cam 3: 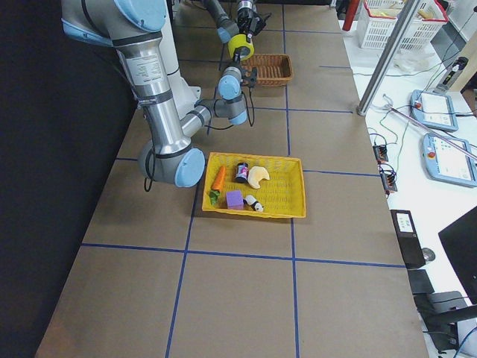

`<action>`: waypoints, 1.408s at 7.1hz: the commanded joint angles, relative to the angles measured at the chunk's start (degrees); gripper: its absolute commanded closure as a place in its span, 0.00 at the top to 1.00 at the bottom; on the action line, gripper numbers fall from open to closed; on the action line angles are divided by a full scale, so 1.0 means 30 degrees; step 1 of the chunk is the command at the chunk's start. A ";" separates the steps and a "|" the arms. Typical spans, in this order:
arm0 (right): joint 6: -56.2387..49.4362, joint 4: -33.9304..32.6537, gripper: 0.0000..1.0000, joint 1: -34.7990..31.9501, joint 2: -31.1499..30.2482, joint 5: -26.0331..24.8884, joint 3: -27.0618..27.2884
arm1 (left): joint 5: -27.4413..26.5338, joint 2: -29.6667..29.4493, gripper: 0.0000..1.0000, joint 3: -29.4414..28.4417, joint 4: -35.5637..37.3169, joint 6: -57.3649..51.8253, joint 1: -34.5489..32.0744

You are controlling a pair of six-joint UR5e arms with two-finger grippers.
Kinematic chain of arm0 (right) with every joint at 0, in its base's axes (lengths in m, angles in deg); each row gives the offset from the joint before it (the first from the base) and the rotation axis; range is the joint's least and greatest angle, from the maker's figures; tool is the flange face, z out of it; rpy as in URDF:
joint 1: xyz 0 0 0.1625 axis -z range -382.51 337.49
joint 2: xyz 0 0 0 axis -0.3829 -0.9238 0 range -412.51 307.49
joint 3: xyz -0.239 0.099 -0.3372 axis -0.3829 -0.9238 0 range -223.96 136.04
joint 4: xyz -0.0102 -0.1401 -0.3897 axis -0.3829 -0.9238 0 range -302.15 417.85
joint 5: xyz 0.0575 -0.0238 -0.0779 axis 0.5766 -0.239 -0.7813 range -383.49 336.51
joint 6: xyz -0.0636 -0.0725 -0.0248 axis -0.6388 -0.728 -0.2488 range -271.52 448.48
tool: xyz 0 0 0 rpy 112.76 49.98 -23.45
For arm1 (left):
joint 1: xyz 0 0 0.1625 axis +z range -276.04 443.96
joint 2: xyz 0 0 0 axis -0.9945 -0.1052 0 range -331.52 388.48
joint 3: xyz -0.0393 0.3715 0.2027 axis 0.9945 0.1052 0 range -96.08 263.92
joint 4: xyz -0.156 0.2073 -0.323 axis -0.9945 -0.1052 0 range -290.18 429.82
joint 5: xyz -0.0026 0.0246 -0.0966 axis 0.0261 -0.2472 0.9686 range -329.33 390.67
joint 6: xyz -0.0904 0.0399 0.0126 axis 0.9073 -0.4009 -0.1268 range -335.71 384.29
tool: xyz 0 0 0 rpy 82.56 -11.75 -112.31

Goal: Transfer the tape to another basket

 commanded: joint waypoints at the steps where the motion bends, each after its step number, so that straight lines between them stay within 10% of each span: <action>1: -0.0044 -0.0400 1.00 -0.1004 -0.0107 0.0276 -0.0110 | 0.3534 0.0510 0.00 -0.0391 0.0329 -0.0077 -0.2915; 4: -0.1728 -0.5128 1.00 -0.4544 -0.0136 0.3961 0.0093 | 0.8613 0.0454 0.00 -0.0602 0.6518 -0.4834 -0.4627; 10: -1.9672 -1.9802 1.00 -0.8885 -0.0605 0.3764 0.0065 | 0.6199 0.1245 0.00 -0.0981 1.6956 -1.9102 -0.3671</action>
